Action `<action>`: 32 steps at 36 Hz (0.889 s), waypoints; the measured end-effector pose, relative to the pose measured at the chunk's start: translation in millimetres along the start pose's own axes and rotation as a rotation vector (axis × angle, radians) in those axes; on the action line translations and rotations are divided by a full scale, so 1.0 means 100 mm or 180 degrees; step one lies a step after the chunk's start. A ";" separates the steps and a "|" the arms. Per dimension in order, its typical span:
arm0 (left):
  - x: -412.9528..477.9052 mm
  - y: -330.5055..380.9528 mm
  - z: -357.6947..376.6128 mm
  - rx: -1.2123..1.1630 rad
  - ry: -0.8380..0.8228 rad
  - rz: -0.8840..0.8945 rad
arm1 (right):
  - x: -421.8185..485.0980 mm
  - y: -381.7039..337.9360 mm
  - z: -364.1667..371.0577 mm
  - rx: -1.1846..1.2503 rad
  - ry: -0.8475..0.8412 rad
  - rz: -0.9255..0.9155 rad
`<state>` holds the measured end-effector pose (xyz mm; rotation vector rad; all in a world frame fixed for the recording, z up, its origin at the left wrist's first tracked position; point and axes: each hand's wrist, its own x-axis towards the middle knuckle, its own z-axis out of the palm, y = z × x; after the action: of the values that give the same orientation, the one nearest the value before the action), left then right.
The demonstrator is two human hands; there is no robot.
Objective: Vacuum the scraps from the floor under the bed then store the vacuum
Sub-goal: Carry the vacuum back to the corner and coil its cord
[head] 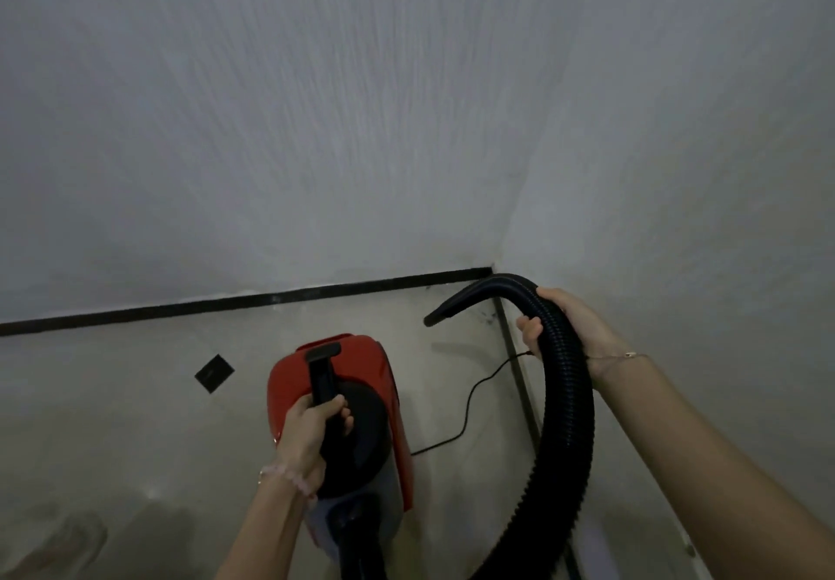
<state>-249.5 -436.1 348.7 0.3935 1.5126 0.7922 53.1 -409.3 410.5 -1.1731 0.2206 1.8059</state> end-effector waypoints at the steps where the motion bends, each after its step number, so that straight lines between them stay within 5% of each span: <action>1: 0.09 0.11 0.02 0.0041 -0.0039 -0.0023 | 0.07 -0.02 0.08 -0.0006 0.0045 -0.0021; 16: 1.20 0.89 0.69 0.0685 -0.0177 -0.0309 | 0.82 -0.66 0.33 0.0009 0.0337 -0.0367; 32: 2.74 0.35 1.93 0.0801 -0.0117 -0.1043 | 2.13 -1.51 -0.15 -0.0543 0.0840 -0.0087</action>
<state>-103.2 -180.3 184.5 0.3314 1.5954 0.3370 158.5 -207.5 282.1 -1.5295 0.2039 1.6686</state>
